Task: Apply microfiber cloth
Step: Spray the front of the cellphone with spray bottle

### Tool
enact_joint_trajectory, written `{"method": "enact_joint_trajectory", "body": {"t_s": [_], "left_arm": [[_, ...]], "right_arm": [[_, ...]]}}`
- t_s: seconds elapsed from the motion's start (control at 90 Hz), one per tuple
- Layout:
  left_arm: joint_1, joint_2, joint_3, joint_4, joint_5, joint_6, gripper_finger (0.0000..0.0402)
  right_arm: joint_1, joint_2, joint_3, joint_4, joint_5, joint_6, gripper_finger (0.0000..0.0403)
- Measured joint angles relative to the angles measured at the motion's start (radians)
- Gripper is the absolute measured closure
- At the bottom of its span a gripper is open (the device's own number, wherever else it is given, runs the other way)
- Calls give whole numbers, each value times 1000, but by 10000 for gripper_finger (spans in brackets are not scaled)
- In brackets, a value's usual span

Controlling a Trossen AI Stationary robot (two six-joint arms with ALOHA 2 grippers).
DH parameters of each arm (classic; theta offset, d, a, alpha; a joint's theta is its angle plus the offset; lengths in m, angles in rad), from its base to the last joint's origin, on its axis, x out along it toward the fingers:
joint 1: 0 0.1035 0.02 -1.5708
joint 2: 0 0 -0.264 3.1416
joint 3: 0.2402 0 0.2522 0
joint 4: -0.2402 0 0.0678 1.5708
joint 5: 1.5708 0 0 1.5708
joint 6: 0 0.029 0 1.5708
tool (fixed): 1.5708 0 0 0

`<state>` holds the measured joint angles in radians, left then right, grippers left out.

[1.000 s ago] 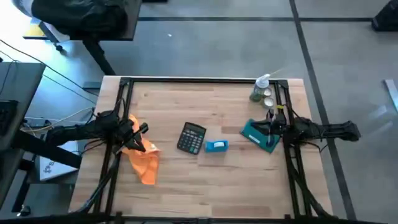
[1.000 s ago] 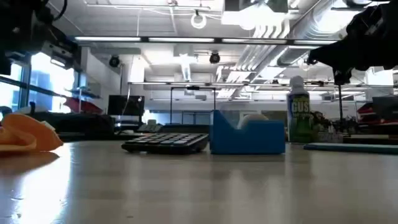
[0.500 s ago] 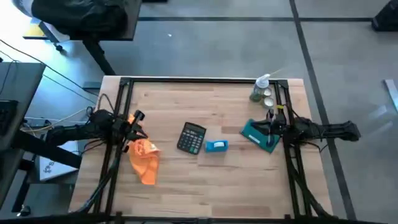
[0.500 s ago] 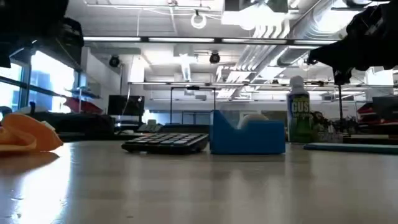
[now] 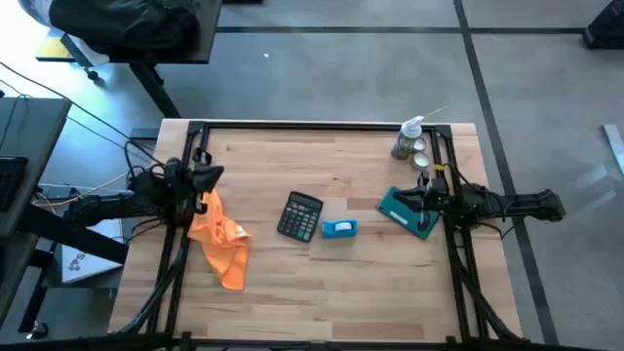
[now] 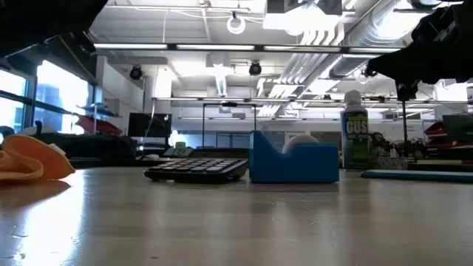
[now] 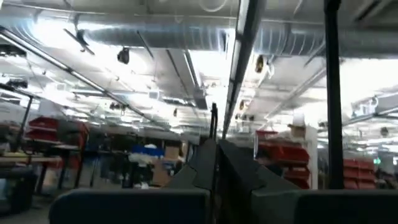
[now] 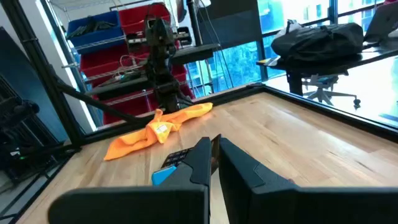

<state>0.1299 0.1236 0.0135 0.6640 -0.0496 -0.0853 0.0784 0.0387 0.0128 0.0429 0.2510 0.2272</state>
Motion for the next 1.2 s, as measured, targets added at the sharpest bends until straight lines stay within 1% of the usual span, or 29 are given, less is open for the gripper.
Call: {"method": "enact_joint_trajectory", "body": {"t_s": [0.067,0.156,0.289,0.356,0.422,0.544,0.656,0.789,0.933,1.033,1.1,1.2], "left_arm": [[0,37,0,4,0,12,391],[0,101,8,58,-17,27,369],[0,214,96,89,-24,79,320],[0,282,158,56,-38,90,296],[0,355,221,-10,-47,96,275],[0,491,310,-107,-25,93,249],[-5,596,350,-116,18,105,240],[-43,690,388,-111,-2,115,239],[-127,746,445,-125,-8,116,238],[-197,753,484,-204,-55,116,238],[-244,745,507,-303,-120,107,238],[-305,739,517,-450,-221,49,238]], "right_arm": [[0,0,0,0,0,0,403],[0,0,0,0,0,0,403],[0,0,0,0,0,0,403],[0,0,0,0,0,0,403],[0,0,0,0,0,0,403],[0,0,0,0,0,0,403],[0,0,0,0,0,0,403],[0,0,0,0,0,0,403],[0,0,0,0,0,0,403],[0,0,0,0,0,-6,403],[0,0,0,7,1,-64,403],[0,0,0,35,13,-131,403]]}}
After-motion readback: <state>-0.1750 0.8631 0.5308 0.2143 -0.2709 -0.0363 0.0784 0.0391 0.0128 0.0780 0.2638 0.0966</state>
